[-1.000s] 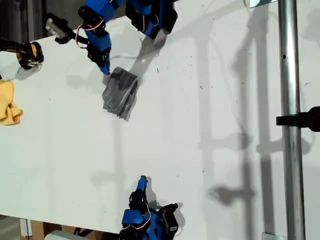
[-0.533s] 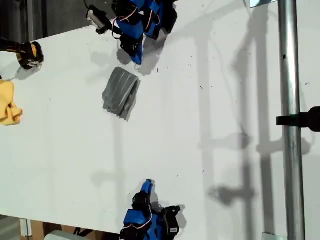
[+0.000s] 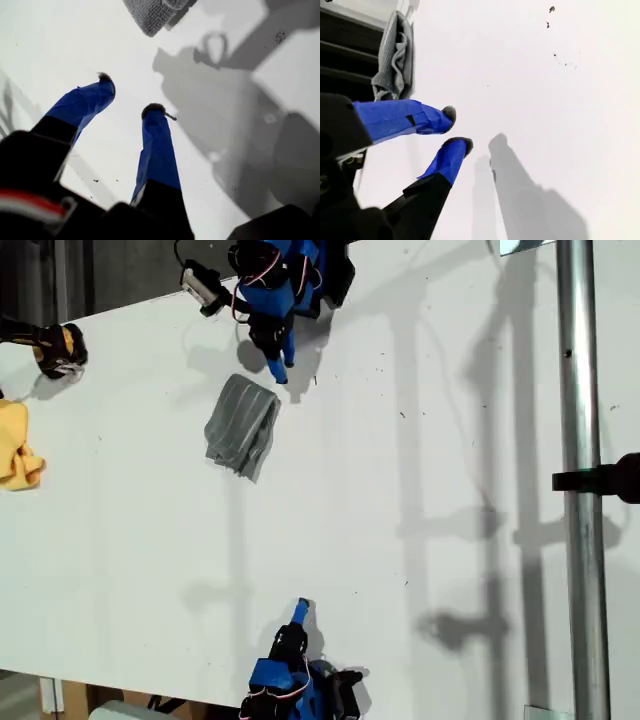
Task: Grasp corners of a towel and fold twice.
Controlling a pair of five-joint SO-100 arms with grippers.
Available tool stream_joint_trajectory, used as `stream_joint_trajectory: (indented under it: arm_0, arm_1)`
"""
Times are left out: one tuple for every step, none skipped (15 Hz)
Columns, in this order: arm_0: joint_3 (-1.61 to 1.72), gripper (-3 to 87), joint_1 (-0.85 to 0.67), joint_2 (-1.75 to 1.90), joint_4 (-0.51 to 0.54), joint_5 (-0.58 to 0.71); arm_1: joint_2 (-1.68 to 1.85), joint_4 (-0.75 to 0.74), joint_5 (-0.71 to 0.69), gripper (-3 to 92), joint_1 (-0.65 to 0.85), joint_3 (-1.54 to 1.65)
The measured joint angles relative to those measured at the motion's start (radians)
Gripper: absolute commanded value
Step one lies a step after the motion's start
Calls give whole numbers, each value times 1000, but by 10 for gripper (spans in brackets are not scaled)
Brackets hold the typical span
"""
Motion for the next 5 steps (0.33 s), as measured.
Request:
stream_joint_trajectory:
  arm_0:
    - [0,72,0,0,0,5]
    - [0,72,0,0,0,5]
    - [0,72,0,0,0,5]
    - [0,72,0,0,0,5]
    - [0,72,0,0,0,5]
  arm_1:
    - [0,0,0,171,-5,0]
    - [0,0,0,171,-5,0]
    - [0,0,0,171,-5,0]
    - [0,0,0,171,-5,0]
    - [0,0,0,171,-5,0]
